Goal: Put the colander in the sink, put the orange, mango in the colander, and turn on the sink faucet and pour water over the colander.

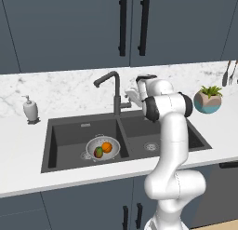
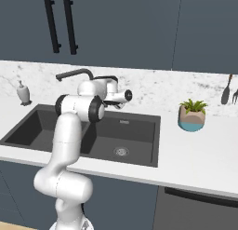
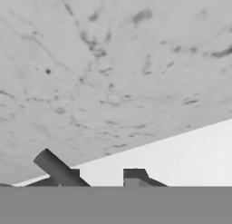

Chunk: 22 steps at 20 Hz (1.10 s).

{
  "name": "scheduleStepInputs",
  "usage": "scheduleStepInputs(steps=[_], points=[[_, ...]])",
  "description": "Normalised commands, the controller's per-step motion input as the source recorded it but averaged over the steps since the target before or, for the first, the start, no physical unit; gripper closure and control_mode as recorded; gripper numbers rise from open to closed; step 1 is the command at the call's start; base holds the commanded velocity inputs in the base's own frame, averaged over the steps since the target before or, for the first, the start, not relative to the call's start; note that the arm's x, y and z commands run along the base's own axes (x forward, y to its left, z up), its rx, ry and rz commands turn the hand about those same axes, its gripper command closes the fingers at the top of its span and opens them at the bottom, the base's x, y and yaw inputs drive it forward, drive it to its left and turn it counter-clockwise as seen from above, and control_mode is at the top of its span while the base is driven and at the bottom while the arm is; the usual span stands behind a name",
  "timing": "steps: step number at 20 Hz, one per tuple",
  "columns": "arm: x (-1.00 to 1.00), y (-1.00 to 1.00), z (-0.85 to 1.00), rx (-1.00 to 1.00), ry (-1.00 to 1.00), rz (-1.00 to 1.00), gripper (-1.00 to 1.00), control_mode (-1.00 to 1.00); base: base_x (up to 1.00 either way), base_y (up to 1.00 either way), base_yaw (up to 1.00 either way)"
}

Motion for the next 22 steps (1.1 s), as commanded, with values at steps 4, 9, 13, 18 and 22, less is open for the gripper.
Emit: scheduleStepInputs(steps=[4,9,13,18,22], points=[[0.00,-0.69,0.00,-0.01,0.00,-0.05,1.00,-1.00,0.00,0.00,0.00],[-0.05,-0.91,-0.01,0.00,0.00,-0.06,1.00,-1.00,0.00,0.00,0.00],[-0.15,-0.99,-0.04,0.00,0.00,-0.06,1.00,-1.00,0.00,0.00,0.00],[-0.21,-0.99,-0.04,0.00,0.00,-0.06,1.00,-1.00,0.00,0.00,0.00],[-0.29,-0.92,0.00,0.00,0.00,-0.05,1.00,-1.00,0.00,0.00,0.00]])
